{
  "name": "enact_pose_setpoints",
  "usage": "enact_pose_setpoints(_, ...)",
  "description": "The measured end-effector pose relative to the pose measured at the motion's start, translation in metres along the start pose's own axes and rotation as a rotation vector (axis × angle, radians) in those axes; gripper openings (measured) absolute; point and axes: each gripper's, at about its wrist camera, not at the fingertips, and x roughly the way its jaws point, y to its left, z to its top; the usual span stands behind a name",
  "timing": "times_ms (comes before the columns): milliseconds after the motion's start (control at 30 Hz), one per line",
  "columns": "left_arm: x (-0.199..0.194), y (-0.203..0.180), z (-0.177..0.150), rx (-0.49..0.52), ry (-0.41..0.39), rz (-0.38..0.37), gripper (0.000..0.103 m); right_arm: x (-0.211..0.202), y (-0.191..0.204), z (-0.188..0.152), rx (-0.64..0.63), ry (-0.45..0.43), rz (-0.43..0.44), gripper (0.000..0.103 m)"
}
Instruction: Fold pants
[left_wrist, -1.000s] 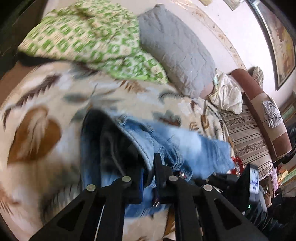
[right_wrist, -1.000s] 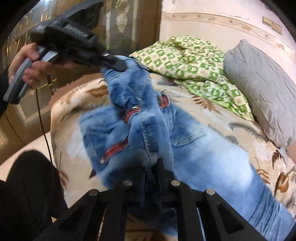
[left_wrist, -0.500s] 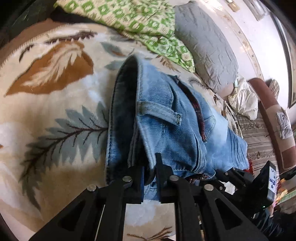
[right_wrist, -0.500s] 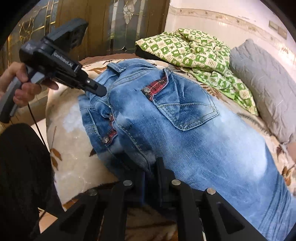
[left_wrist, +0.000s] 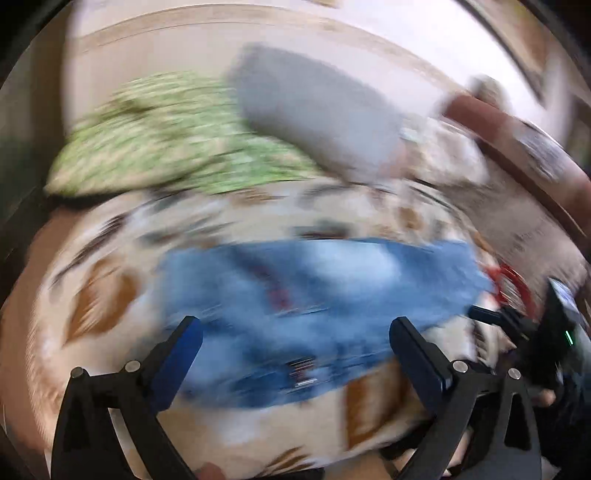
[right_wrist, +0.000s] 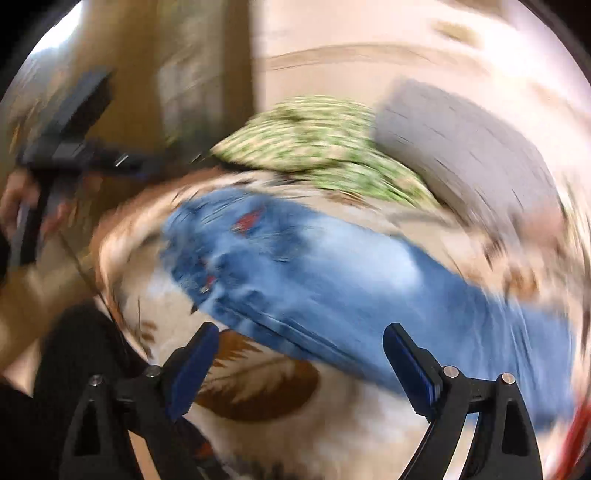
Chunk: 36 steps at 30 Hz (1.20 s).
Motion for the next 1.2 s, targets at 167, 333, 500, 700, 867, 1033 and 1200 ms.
enact_pose_setpoints(167, 0.044, -0.087, 0.037, 0.375, 0.053, -0.227, 0.101, -0.062, -0.109, -0.035, 0.570, -0.107, -0.026, 0.092)
enact_pose_setpoints(333, 0.105, -0.150, 0.071, 0.607, 0.150, -0.357, 0.101, -0.094, -0.183, -0.078, 0.977, -0.226, -0.051, 0.092)
enact_pose_setpoints(500, 0.159, -0.177, 0.102, 0.664, 0.227, -0.423, 0.101, -0.081, -0.210, -0.083, 1.114, -0.243, -0.072, 0.092)
enact_pose_setpoints(700, 0.225, -0.208, 0.114, 0.832, 0.307, -0.384, 0.101, -0.047, -0.241, -0.085, 1.243, -0.210, -0.070, 0.092)
enact_pose_setpoints(867, 0.270, -0.233, 0.108, 0.922, 0.373, -0.401, 0.101, -0.027, -0.265, -0.099, 1.352, -0.206, -0.067, 0.092)
enact_pose_setpoints(1033, 0.303, -0.249, 0.098, 0.962, 0.451, -0.458, 0.101, -0.021, -0.277, -0.095, 1.349, -0.231, -0.068, 0.093)
enact_pose_setpoints(1200, 0.326, -0.267, 0.102, 0.948, 0.484, -0.521, 0.101, -0.016, -0.278, -0.090, 1.331, -0.250, -0.081, 0.093)
